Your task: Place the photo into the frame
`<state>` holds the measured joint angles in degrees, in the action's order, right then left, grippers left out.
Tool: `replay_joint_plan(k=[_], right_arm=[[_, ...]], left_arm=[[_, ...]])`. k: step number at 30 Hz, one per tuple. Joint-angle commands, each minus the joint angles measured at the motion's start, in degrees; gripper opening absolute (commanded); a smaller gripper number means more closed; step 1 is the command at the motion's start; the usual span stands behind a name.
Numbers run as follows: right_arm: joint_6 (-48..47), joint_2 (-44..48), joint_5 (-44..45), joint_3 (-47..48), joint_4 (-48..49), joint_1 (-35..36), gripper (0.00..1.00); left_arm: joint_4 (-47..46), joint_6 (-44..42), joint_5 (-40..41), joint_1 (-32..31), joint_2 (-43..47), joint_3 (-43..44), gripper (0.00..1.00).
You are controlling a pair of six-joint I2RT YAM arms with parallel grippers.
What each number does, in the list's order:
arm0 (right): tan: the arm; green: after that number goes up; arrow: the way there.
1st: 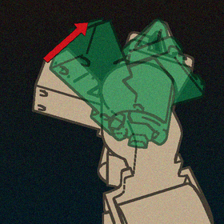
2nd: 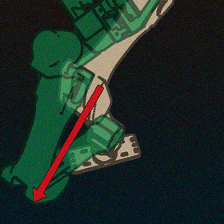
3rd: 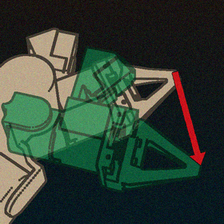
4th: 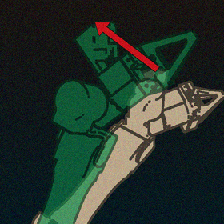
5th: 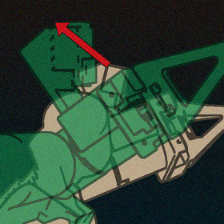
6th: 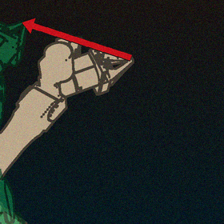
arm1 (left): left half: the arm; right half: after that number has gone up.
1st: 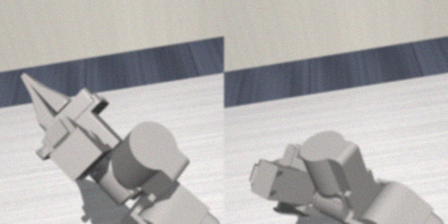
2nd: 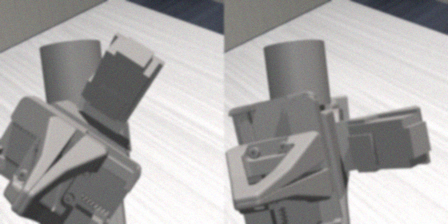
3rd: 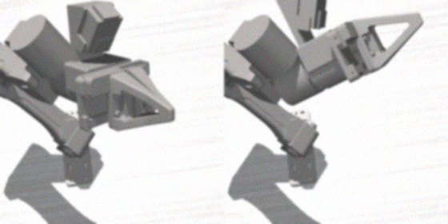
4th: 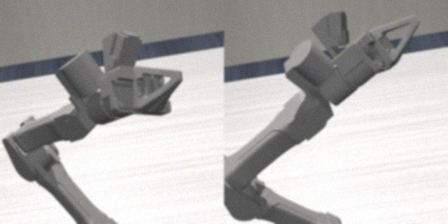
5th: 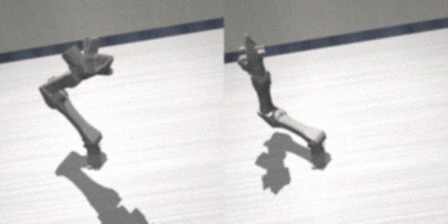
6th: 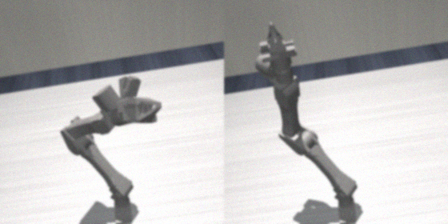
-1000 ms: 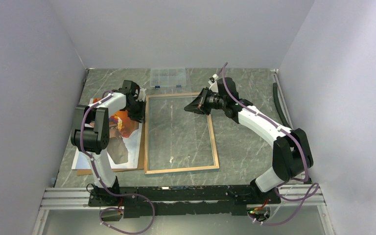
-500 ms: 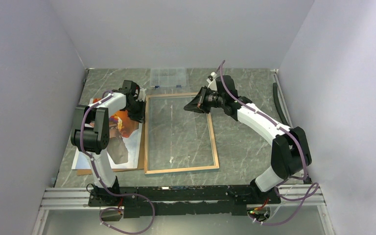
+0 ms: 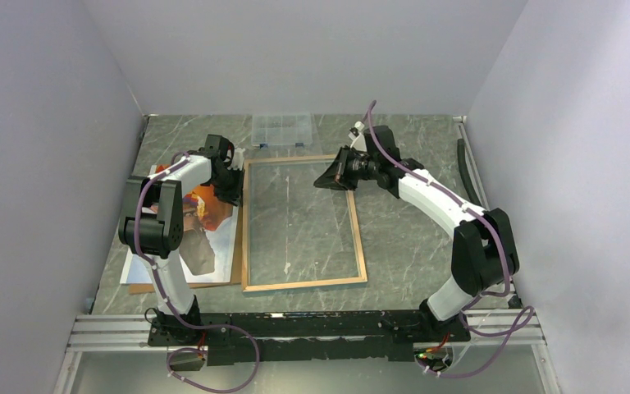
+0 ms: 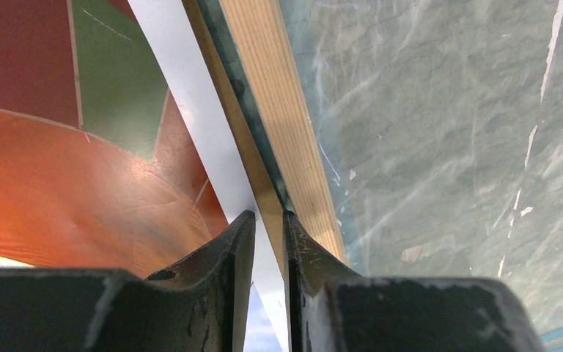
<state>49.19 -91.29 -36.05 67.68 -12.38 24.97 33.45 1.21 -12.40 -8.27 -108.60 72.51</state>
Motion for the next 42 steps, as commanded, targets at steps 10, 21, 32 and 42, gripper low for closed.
replay_joint_plan(k=[10, 21, 32, 42], right_arm=[[4.2, 2.7, 4.1, -5.3, 2.4, 0.7, 0.00], [7.9, 3.7, 5.5, -5.7, 2.4, 0.9, 0.00], [11.4, 2.1, 8.1, -1.0, 1.6, 4.3, 0.00], [13.4, 2.8, 11.4, -1.9, 1.7, 6.0, 0.00]], left_arm=[[1.2, 1.0, -3.0, -0.6, -1.7, -1.1, 0.25], [1.0, 1.1, -3.2, -0.6, -1.6, -1.3, 0.25], [0.4, 1.5, -3.9, -0.6, -2.0, -1.9, 0.24], [0.3, 1.3, -4.2, -0.6, -1.8, -2.1, 0.24]])
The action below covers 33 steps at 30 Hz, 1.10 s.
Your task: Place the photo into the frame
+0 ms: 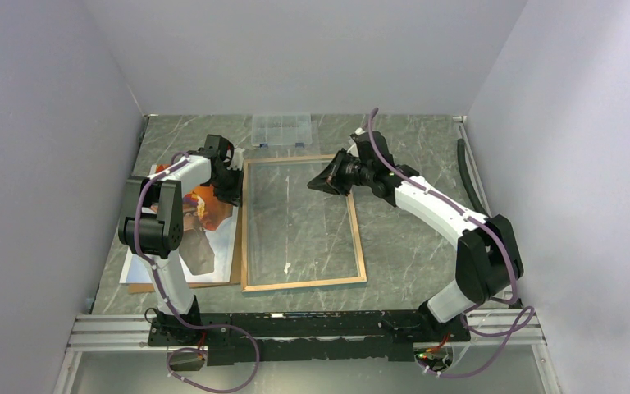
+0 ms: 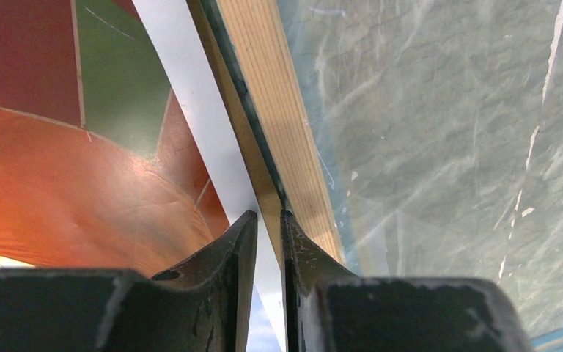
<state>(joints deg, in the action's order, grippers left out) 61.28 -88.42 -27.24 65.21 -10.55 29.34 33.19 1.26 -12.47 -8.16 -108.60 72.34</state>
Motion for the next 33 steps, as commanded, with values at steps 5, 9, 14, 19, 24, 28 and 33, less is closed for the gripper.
replay_joint_plan(k=[5, 9, 14, 19, 24, 28, 33], right_arm=[[1.8, -0.3, 4.6, 2.8, -1.1, 2.3, 0.00], [2.8, 0.1, 6.7, 3.6, -1.5, 2.9, 0.00], [4.3, 0.0, 7.6, 4.2, -1.1, 3.3, 0.00], [5.5, -0.7, 8.4, 5.8, -1.1, 4.4, 0.00], [3.4, -0.5, 9.8, 5.5, -2.7, 5.1, 0.00], [1.7, 2.1, 10.7, 1.2, -3.4, 4.4, 0.00], [1.0, 3.4, 8.6, -3.0, -2.0, 2.5, 0.00]], left_arm=[[0.3, 1.3, -4.1, -0.7, -1.7, -2.2, 0.23], [0.3, 1.3, -4.1, -0.7, -1.6, -2.4, 0.23], [0.2, 1.3, -4.2, -0.7, -1.6, -2.5, 0.23], [0.1, 1.4, -4.2, -0.7, -1.7, -2.6, 0.22], [0.2, 1.3, -3.9, -0.7, -1.4, -2.7, 0.22], [0.6, 1.1, -4.0, -0.7, -1.1, -2.6, 0.21], [0.9, 1.0, -3.6, -0.7, -1.0, -2.3, 0.21]])
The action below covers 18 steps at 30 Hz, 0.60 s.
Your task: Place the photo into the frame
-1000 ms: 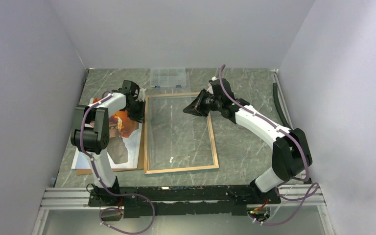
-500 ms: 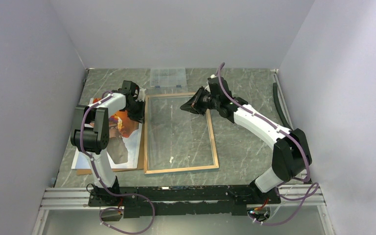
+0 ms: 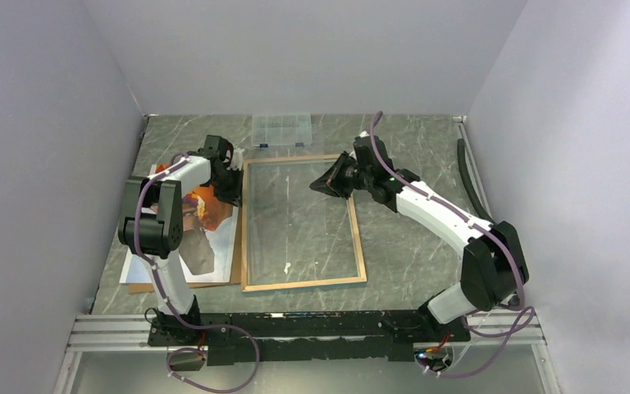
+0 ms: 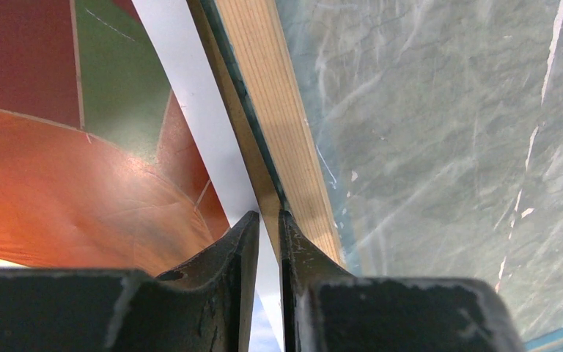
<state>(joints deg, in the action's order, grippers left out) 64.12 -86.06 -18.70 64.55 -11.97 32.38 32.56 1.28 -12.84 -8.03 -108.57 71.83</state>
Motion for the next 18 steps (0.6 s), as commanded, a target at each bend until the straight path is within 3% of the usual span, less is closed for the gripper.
replay_joint_plan(k=[1, 18], right_arm=[[-2.4, 0.8, 0.2, -2.3, -1.2, -0.7, 0.00], [-8.5, -4.1, -5.0, -3.0, -1.9, -4.6, 0.00]], left_arm=[[1.5, 1.0, -3.2, -0.8, -1.0, -1.7, 0.22], [1.7, 1.3, -3.3, -0.9, -1.3, -1.2, 0.21]])
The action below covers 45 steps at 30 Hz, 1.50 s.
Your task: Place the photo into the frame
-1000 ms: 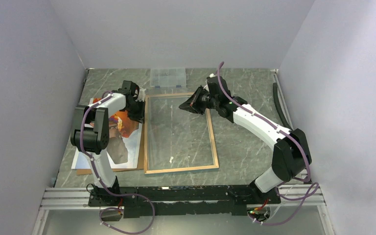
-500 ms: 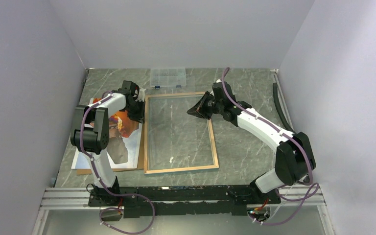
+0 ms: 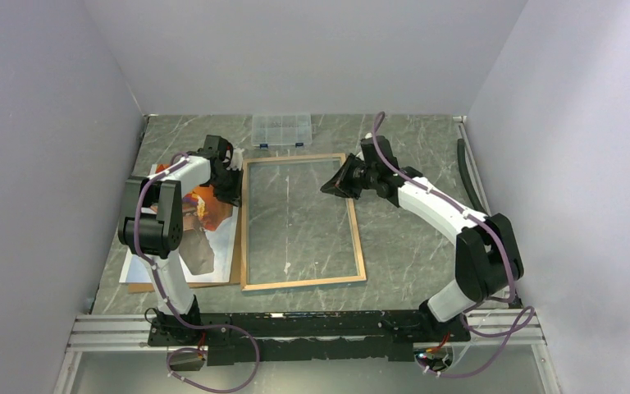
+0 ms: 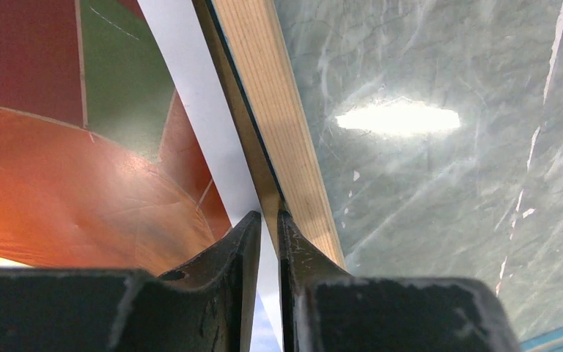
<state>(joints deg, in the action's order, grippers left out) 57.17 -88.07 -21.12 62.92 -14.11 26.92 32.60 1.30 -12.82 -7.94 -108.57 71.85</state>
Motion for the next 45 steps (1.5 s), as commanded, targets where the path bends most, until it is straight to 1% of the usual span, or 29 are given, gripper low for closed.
replay_joint_plan(k=[1, 14, 16, 18, 24, 26, 27, 28, 33, 36, 42, 45], right_arm=[[-1.5, -2.3, -2.8, -1.4, 0.3, 0.6, 0.00], [-1.2, -2.7, -4.3, -3.1, 3.0, 0.2, 0.00], [-1.5, -2.8, -4.3, -2.9, 3.0, 0.3, 0.02], [-2.2, -3.0, -4.3, -2.4, 2.4, 0.2, 0.07], [-5.4, -3.1, -3.1, -0.6, -0.8, 0.4, 0.32], [-6.6, -3.9, -3.0, 0.5, -2.4, 0.6, 0.39], [-7.1, -4.2, -2.9, 1.1, -3.1, 0.7, 0.46], [-7.9, -4.5, -2.6, 1.8, -3.8, 0.9, 0.49], [-11.2, -5.7, -0.2, 4.4, -7.5, 1.6, 0.62], [-13.5, -6.7, 1.1, 6.6, -10.4, 1.7, 0.67], [-17.5, -6.9, 5.0, 8.8, -15.0, 1.9, 0.76], [-18.6, -7.3, 5.4, 9.1, -15.7, 1.9, 0.79]], left_arm=[[1.7, 1.3, -3.4, -0.9, -1.3, -1.2, 0.21], [1.2, 1.2, -3.5, -0.9, -1.4, -1.9, 0.20], [1.1, 1.1, -3.4, -0.9, -1.3, -2.1, 0.20], [1.2, 1.2, -3.4, -1.0, -1.2, -2.3, 0.20], [1.1, 1.1, -3.3, -0.9, -1.2, -2.5, 0.20], [0.9, 1.1, -3.4, -0.9, -1.1, -2.5, 0.20], [0.9, 1.1, -3.4, -0.9, -1.2, -2.5, 0.20], [0.9, 1.2, -3.5, -0.9, -1.2, -2.6, 0.20], [0.9, 1.0, -3.3, -0.9, -1.1, -2.6, 0.20], [0.8, 1.1, -3.3, -0.9, -1.0, -2.7, 0.20], [0.7, 1.0, -3.4, -0.8, -1.0, -3.0, 0.19], [0.6, 1.1, -3.5, -0.9, -1.2, -2.9, 0.19]])
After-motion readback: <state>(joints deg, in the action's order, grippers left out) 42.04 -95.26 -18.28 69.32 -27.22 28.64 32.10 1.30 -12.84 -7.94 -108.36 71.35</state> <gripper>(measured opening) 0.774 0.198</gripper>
